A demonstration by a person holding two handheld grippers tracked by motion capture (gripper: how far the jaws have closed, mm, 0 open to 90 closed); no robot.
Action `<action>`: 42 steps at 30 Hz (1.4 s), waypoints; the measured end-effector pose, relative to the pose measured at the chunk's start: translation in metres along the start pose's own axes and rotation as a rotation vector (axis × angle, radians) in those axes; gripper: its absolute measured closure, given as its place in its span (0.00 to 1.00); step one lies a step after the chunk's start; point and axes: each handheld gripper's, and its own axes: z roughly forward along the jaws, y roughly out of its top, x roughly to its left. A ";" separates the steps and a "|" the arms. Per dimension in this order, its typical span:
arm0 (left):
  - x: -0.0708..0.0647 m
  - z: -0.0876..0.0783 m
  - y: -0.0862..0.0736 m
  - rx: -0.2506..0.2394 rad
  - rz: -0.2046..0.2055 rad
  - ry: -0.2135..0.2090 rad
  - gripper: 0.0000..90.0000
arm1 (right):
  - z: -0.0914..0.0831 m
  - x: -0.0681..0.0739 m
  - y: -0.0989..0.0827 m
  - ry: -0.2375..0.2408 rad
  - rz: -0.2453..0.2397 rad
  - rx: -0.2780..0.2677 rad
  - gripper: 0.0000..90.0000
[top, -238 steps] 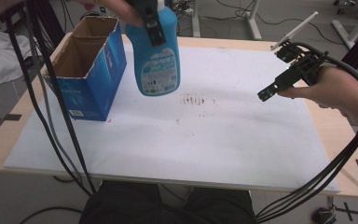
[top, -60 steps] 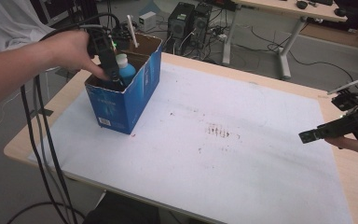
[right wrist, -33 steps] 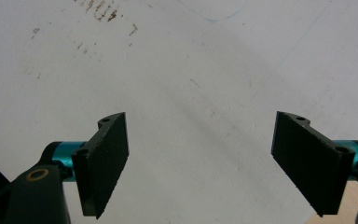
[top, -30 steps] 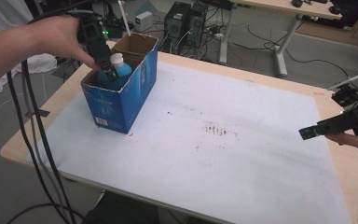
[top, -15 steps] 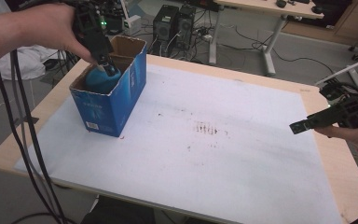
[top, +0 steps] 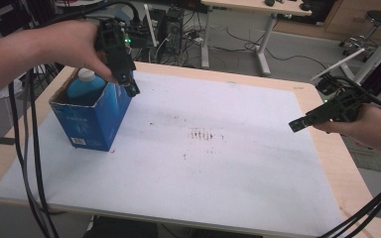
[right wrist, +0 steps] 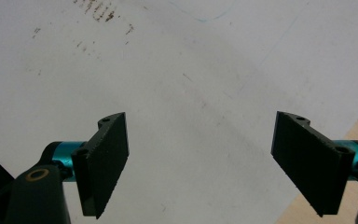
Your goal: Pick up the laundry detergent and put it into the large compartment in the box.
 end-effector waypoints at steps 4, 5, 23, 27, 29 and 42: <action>-0.005 0.008 0.014 -0.005 0.019 -0.006 0.23 | -0.003 0.002 -0.002 -0.001 0.001 -0.006 0.20; -0.007 0.010 0.018 -0.003 0.030 -0.008 0.23 | -0.003 0.002 -0.003 -0.001 0.003 -0.006 0.20; -0.024 0.035 0.047 -0.025 0.067 0.002 0.23 | -0.008 0.006 -0.001 -0.008 -0.022 -0.017 0.20; -0.024 0.039 0.048 -0.021 0.073 -0.003 0.23 | -0.007 0.006 -0.001 -0.006 -0.020 -0.016 0.20; -0.024 0.039 0.049 -0.020 0.073 -0.006 0.23 | -0.007 0.006 -0.001 -0.006 -0.021 -0.017 0.20; -0.027 0.040 0.050 -0.034 0.082 -0.008 0.23 | -0.011 0.009 -0.002 -0.017 -0.011 -0.013 0.20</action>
